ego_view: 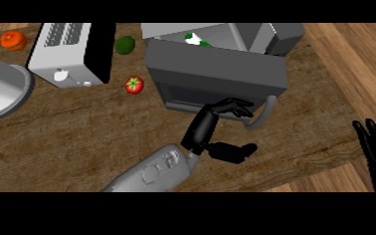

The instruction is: Pick up the milk, place it into the microwave and close the microwave

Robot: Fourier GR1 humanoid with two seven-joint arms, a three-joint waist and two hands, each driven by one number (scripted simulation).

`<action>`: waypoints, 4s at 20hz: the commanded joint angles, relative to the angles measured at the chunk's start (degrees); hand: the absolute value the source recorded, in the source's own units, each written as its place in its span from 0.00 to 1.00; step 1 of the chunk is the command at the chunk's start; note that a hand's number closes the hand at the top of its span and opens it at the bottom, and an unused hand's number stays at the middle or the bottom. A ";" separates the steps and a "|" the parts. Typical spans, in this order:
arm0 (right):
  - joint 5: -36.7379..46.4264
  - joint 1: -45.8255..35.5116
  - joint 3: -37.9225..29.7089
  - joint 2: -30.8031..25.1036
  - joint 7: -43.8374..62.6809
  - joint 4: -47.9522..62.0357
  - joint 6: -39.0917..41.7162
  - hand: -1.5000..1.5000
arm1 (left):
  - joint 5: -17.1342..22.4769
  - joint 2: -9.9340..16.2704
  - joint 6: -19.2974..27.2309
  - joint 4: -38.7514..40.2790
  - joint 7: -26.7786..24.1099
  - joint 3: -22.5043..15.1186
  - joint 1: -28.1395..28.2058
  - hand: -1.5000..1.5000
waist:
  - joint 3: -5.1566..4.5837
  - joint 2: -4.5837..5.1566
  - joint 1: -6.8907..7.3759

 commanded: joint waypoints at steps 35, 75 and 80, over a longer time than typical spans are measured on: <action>-14.82 -9.84 -1.44 -8.95 9.72 -2.36 5.31 0.00 | 19.19 -0.18 7.11 13.60 -12.08 3.18 -17.18 0.00 | 0.40 2.92 -9.35; -24.38 -13.88 -2.03 -14.53 15.97 -2.09 6.85 0.00 | 25.48 2.17 9.51 24.26 -15.36 -3.65 -20.24 0.00 | 1.33 2.68 -9.90; -24.30 -13.47 -2.63 -15.12 16.59 -2.17 6.16 0.00 | 24.29 5.18 13.45 27.68 -13.27 -3.81 -21.63 0.00 | 1.42 2.19 -7.69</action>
